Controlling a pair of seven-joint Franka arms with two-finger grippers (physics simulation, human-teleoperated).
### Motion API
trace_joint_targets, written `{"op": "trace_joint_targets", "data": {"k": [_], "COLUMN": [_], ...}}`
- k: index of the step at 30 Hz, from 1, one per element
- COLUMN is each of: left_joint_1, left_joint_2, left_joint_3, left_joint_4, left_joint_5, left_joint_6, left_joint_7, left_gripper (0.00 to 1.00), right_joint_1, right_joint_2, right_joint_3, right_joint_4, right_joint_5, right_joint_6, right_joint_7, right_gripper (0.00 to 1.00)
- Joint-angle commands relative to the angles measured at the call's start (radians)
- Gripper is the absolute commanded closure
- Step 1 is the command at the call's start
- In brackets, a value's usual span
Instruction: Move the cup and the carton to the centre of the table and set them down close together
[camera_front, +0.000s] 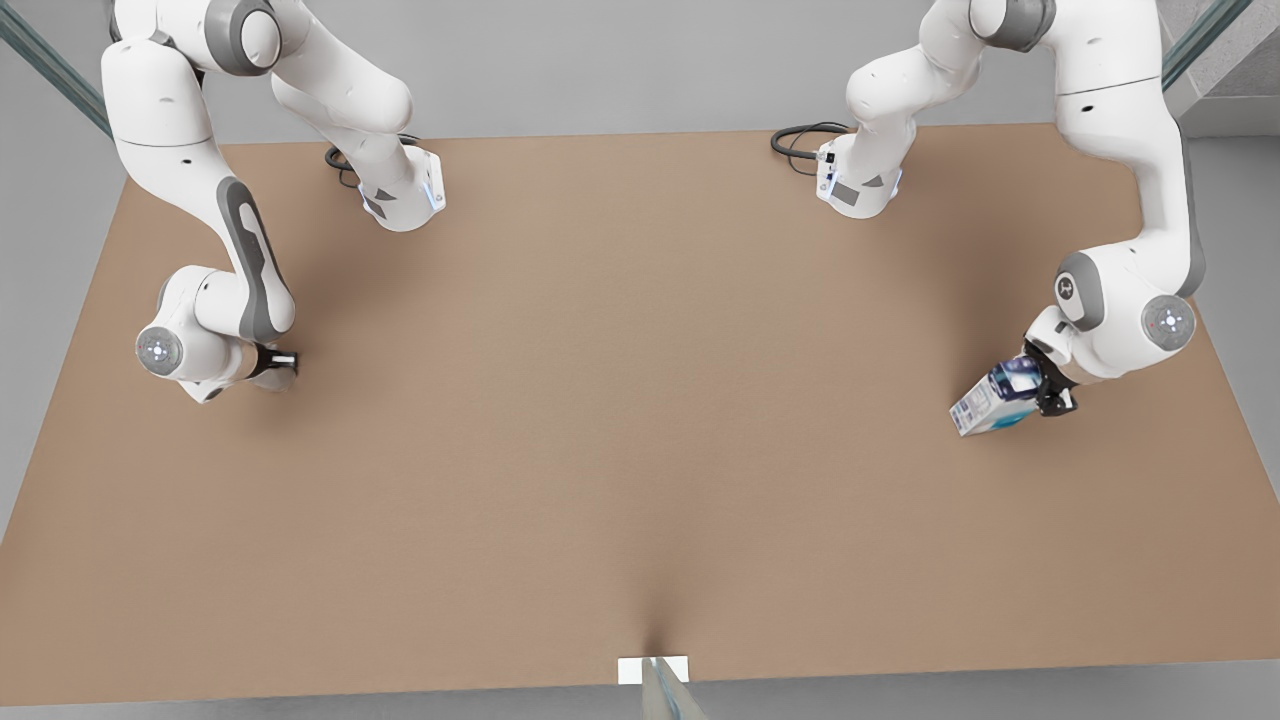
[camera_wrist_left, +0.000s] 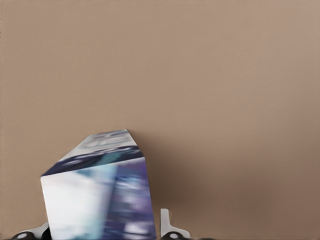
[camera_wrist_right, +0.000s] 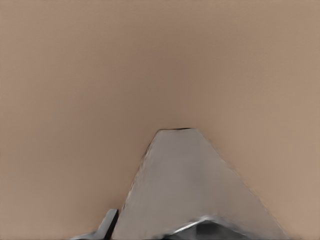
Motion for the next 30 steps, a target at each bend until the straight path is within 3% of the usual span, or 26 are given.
{"op": "trace_joint_targets", "data": {"k": [1,4,8,16,19,22,23,26,27,30], "left_joint_1": [-0.001,0.0,-0.006,-0.053,-0.06,-0.075,-0.076,-0.093,-0.096,-0.096], "left_joint_2": [-0.002,0.0,0.002,0.028,0.029,0.063,0.067,0.067,0.067,0.067], "left_joint_3": [0.0,-0.002,-0.003,-0.008,-0.008,-0.008,-0.008,-0.008,-0.008,-0.008], "left_joint_4": [0.0,0.005,0.025,0.219,0.229,0.282,0.31,0.318,0.318,0.318], "left_joint_5": [0.0,-0.001,-0.001,0.004,0.005,0.004,0.005,0.005,0.005,0.005], "left_joint_6": [0.0,0.005,-0.003,-0.137,-0.137,-0.167,-0.187,-0.199,-0.199,-0.199], "left_joint_7": [0.0,0.011,0.011,0.012,0.008,0.006,0.008,0.005,0.003,0.003], "left_gripper": [0.53,0.61,0.65,0.62,0.62,0.62,0.62,0.62,0.62,0.62], "right_joint_1": [0.0,0.0,0.0,0.017,0.023,0.293,0.374,0.727,0.796,1.031], "right_joint_2": [0.002,0.008,-0.005,-0.009,0.038,0.219,0.268,0.433,0.466,0.577], "right_joint_3": [0.0,0.0,0.002,0.024,0.173,0.18,0.169,-0.058,-0.087,-0.294], "right_joint_4": [0.0,0.002,0.006,0.054,0.192,0.485,0.571,0.875,0.947,1.092], "right_joint_5": [0.0,0.0,-0.006,-0.003,0.011,0.106,0.13,0.345,0.394,0.594], "right_joint_6": [0.0,0.0,-0.011,-0.043,-0.086,-0.121,-0.129,-0.179,-0.189,-0.19], "right_joint_7": [0.0,0.001,0.001,0.001,0.005,0.021,0.023,0.021,0.025,0.037], "right_gripper": [0.79,0.79,0.79,0.79,0.79,0.79,0.79,0.79,0.79,0.79]}}
